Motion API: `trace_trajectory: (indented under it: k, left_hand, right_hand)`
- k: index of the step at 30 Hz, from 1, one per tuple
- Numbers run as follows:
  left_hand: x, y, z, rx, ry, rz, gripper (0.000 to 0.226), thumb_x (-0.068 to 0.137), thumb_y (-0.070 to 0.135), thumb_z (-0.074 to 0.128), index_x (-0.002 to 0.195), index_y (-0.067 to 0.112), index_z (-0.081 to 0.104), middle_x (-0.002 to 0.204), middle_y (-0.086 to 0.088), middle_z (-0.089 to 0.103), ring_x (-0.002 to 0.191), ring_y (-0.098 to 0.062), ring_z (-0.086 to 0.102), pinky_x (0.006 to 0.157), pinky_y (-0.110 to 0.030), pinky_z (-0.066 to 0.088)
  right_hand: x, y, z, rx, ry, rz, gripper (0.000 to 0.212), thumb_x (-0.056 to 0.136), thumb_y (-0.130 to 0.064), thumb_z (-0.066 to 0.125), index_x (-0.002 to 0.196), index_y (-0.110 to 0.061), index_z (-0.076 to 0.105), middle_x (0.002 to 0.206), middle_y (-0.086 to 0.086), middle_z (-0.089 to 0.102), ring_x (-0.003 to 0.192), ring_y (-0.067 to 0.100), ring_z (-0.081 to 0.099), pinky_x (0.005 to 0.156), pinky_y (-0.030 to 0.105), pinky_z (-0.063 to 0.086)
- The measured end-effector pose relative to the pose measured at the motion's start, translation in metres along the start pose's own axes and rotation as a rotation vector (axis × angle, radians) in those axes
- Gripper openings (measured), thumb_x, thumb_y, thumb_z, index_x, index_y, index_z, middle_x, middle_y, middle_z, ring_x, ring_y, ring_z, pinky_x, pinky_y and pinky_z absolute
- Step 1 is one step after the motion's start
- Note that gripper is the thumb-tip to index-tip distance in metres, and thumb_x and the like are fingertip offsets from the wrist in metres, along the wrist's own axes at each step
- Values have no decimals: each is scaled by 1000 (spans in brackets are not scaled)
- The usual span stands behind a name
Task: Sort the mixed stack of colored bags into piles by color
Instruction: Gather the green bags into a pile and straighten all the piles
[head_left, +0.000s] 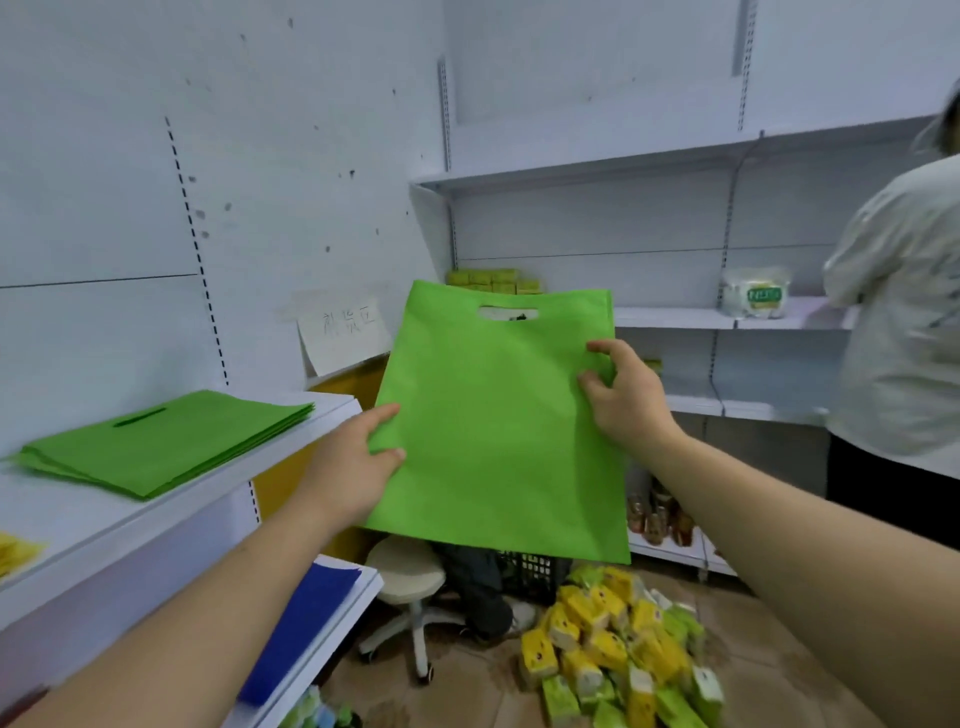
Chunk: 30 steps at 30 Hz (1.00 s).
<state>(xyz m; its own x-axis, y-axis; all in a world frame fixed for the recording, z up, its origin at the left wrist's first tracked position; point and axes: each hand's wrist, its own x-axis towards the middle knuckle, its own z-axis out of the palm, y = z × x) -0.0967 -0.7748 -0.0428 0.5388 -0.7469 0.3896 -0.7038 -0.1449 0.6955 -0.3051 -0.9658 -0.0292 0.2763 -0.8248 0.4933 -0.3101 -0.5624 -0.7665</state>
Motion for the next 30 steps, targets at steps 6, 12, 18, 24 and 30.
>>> trace_trajectory:
  k: [6, 12, 18, 24, 30]
  left_hand:
    - [71, -36, 7, -5, 32, 6, 54, 89, 7, 61, 140, 17, 45, 144, -5, 45, 127, -18, 44, 89, -14, 27]
    - [142, -88, -26, 29, 124, -36, 54, 91, 9, 59, 141, 22, 43, 149, -2, 37, 92, 6, 53, 75, 1, 35]
    - [166, -149, -75, 96, 300, -200, 54, 89, 6, 60, 139, 21, 45, 145, -4, 43, 57, -5, 51, 49, -8, 42]
    - [145, -195, -132, 211, 470, -398, 52, 87, 5, 63, 136, 15, 49, 126, -11, 58, 61, -18, 57, 50, -13, 41]
    - [114, -221, -154, 318, 508, -658, 64, 83, 15, 69, 140, 10, 42, 141, -9, 47, 122, -21, 51, 97, -21, 37]
  right_hand:
    - [66, 1, 55, -27, 13, -27, 38, 96, -22, 56, 133, -23, 48, 82, -8, 52, 61, 12, 48, 58, 27, 44]
    - [142, -18, 150, 38, -54, -59, 39, 95, -22, 57, 133, -23, 48, 84, -7, 55, 57, 11, 44, 52, 24, 42]
    - [179, -48, 265, 155, -220, -130, 46, 89, -16, 59, 133, -24, 47, 123, 1, 55, 66, 5, 54, 51, 11, 45]
    - [184, -97, 385, 217, -472, -259, 45, 90, -14, 58, 133, -23, 47, 92, -7, 54, 63, 9, 51, 55, 19, 46]
    - [173, -135, 487, 210, -735, -407, 39, 89, -16, 61, 127, -18, 54, 107, 9, 59, 83, 22, 53, 77, 28, 44]
